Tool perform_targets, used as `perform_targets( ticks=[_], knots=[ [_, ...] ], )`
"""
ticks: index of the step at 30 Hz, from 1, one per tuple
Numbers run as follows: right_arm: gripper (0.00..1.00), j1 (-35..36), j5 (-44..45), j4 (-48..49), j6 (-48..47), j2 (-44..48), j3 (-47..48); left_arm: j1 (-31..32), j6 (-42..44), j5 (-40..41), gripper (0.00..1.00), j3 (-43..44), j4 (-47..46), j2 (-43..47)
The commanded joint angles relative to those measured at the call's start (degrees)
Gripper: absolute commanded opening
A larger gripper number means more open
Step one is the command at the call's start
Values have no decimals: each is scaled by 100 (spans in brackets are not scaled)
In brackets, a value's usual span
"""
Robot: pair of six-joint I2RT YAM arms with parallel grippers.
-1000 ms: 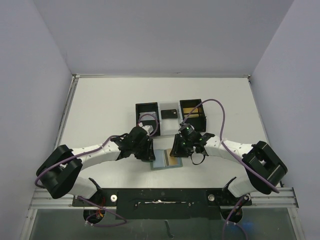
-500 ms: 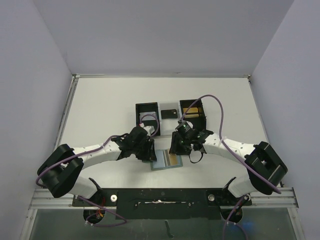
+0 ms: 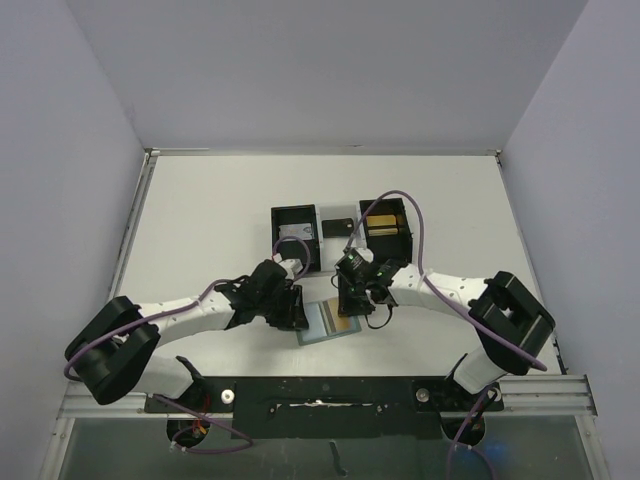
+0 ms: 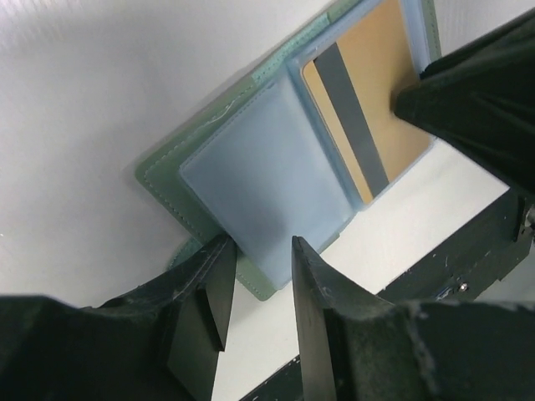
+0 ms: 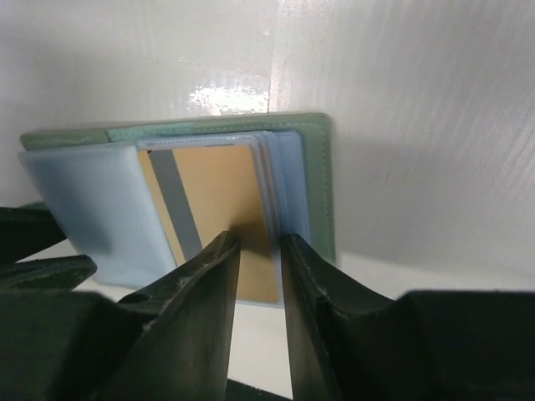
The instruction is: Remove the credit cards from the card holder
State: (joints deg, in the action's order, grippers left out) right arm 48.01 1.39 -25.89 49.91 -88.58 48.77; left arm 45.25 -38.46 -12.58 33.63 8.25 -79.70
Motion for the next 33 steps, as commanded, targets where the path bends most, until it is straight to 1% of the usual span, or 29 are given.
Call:
perform_targets(
  ticks=[1,6,10,11,14,16,17,20,27,31,33],
  knots=[
    [27,151,571,-393,5,-47,351,-31,-108,-268,32,-362,-326,286],
    [21,316,730,-603,-62,-23,661,-25,-113,-124,28,-258,-327,239],
    [21,374,597,-547,-168,-15,765,-25,-105,-113,26,-217,-359,201],
    [23,376,626,-561,-122,-19,765,-25,-101,-106,25,-216,-355,208],
    [37,374,749,-615,-13,-56,733,-25,-95,-59,25,-222,-280,263],
    [50,375,789,-630,-7,-114,757,-31,-100,-37,26,-241,-263,314],
    [55,380,792,-631,-20,-154,783,-33,-98,-33,26,-254,-263,341],
    [63,441,796,-631,-115,-284,874,-34,-101,-26,27,-260,-239,382],
    [64,535,760,-673,-236,-667,1100,-34,-130,-28,27,-325,-295,396],
    [64,630,1022,-890,-144,-809,1231,-34,-163,-35,27,-363,-382,360],
    [62,646,1185,-991,-79,-856,1257,-30,-174,-23,27,-372,-417,351]
  ],
)
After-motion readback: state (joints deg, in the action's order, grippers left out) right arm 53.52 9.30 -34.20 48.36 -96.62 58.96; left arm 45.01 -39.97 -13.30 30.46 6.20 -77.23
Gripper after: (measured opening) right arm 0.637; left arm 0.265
